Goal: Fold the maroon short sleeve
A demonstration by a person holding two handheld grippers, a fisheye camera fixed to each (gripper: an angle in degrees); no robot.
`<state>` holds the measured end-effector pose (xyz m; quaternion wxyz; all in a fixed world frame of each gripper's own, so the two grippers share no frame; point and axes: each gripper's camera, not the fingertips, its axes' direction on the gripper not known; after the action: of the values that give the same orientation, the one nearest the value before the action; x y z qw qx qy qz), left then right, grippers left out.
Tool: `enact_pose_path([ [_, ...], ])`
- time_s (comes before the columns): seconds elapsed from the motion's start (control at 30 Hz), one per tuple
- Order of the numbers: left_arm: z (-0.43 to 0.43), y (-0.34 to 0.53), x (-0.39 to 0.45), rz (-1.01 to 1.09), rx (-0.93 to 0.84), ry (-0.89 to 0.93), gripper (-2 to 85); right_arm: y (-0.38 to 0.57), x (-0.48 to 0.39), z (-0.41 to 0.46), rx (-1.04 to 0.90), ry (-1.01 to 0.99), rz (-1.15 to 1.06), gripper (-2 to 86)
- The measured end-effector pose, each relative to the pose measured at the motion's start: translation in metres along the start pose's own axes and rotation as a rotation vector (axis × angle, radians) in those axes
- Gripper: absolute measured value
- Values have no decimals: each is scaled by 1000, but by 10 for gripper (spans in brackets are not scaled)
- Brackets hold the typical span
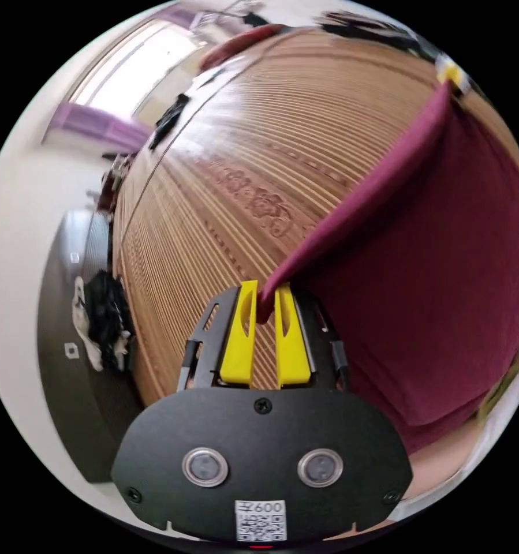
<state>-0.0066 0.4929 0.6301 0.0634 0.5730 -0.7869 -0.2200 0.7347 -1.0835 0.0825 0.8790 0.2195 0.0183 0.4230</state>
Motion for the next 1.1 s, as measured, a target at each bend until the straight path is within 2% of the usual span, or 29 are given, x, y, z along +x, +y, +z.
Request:
enact_pose_path([
  [0.03, -2, 0, -21, -75, 19, 42, 17, 1, 23, -11, 41, -15, 102, 28],
  [0.07, -11, 8, -63, -220, 118, 151, 17, 8, 44, -25, 103, -31, 204, 19],
  [0.1, -17, 18, -98, -335, 191, 246, 18, 13, 52, -32, 129, -37, 235, 13],
  [0.13, -22, 23, -120, -362, 215, 306, 17, 23, 60, -44, 184, -48, 253, 1],
  [0.27, -26, 24, -139, -281, 182, 333, 10, 37, 54, -57, 262, -143, 194, -7],
  [0.37, -17, 17, -141, -273, 90, 205, 5, 28, 36, -42, 203, -115, 154, -8],
  [0.47, -6, 16, -159, -390, 39, 70, 3, 25, 20, -29, 182, -5, 131, -8],
  [0.53, -7, 16, -169, -359, 156, 257, 2, 29, 15, -28, 216, 48, 134, -8],
  [0.63, 4, 4, -171, -326, 153, 370, 1, 33, 20, -16, 216, 54, 150, -8],
  [0.7, 35, -14, -158, -267, 14, 233, 1, 34, 26, -2, 188, 15, 151, -8],
  [0.73, 55, -21, -143, -188, -50, 150, 1, 40, 28, -2, 235, 12, 149, -8],
  [0.8, 58, -24, -127, -158, 1, 3, 1, 46, 30, 3, 284, 19, 169, -9],
  [0.9, 57, -30, -124, -160, -13, -78, 2, 58, 20, 2, 315, 89, 141, -9],
  [0.97, 25, -3, -145, -317, 123, -138, 2, 93, 13, -21, 377, 151, 218, -9],
  [1.0, -8, 37, -156, -459, 302, -156, 3, 107, 10, -30, 414, 122, 216, -9],
  [1.07, -44, 91, -155, -484, 436, -90, 3, 174, -17, -58, 497, -23, 125, -9],
  [1.1, -60, 123, -144, -423, 466, -17, 3, 192, -26, -62, 501, -42, 109, -9],
])
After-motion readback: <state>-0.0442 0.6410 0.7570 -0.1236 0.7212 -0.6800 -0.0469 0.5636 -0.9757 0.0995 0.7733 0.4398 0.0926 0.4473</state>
